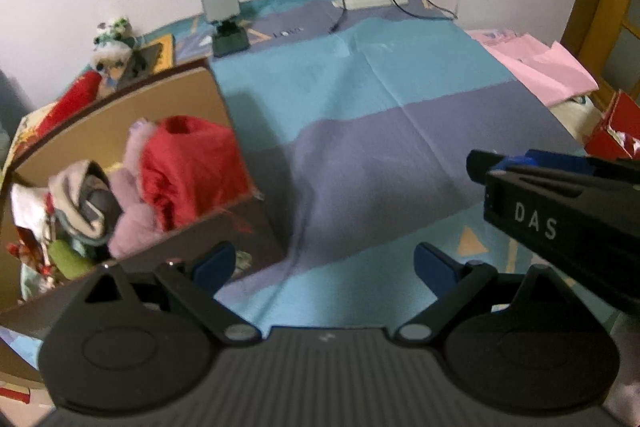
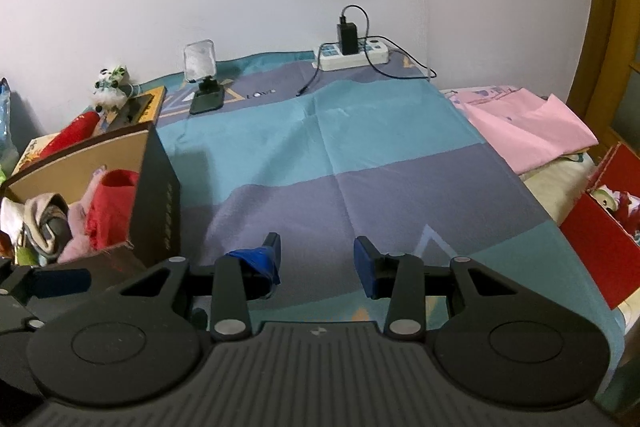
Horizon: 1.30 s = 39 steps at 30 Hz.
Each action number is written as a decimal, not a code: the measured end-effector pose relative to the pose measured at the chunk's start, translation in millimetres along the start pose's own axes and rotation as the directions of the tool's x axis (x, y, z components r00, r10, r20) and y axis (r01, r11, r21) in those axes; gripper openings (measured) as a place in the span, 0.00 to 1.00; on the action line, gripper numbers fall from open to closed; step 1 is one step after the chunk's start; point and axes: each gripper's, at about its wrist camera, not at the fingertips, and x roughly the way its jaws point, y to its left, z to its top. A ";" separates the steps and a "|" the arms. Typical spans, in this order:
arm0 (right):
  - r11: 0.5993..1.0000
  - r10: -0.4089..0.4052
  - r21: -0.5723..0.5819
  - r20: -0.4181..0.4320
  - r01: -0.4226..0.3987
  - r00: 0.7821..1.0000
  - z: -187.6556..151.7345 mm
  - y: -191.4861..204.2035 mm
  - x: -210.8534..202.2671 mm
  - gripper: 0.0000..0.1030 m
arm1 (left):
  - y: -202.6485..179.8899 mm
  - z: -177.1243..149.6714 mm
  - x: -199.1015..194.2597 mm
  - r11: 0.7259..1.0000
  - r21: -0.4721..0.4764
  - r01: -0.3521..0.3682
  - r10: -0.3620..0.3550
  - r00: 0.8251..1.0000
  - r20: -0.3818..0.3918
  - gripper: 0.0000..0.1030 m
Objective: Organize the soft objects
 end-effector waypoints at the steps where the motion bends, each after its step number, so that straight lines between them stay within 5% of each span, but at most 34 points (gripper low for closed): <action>1: 1.000 0.003 -0.003 0.003 -0.003 1.000 1.2 4.8 -0.1 0.23 | 4.0 0.9 -2.1 1.000 -0.002 -0.004 0.004 1.000 0.009 0.92; 22: 0.980 0.172 -0.110 0.053 -0.166 0.984 26.7 144.5 4.6 0.23 | 152.1 4.2 -30.9 0.979 -0.158 -0.126 0.139 0.988 0.072 0.92; 39: 0.956 0.249 -0.172 0.041 -0.238 0.968 45.4 205.7 20.4 0.23 | 238.3 18.7 -42.2 0.938 -0.232 -0.258 0.281 0.957 0.069 0.92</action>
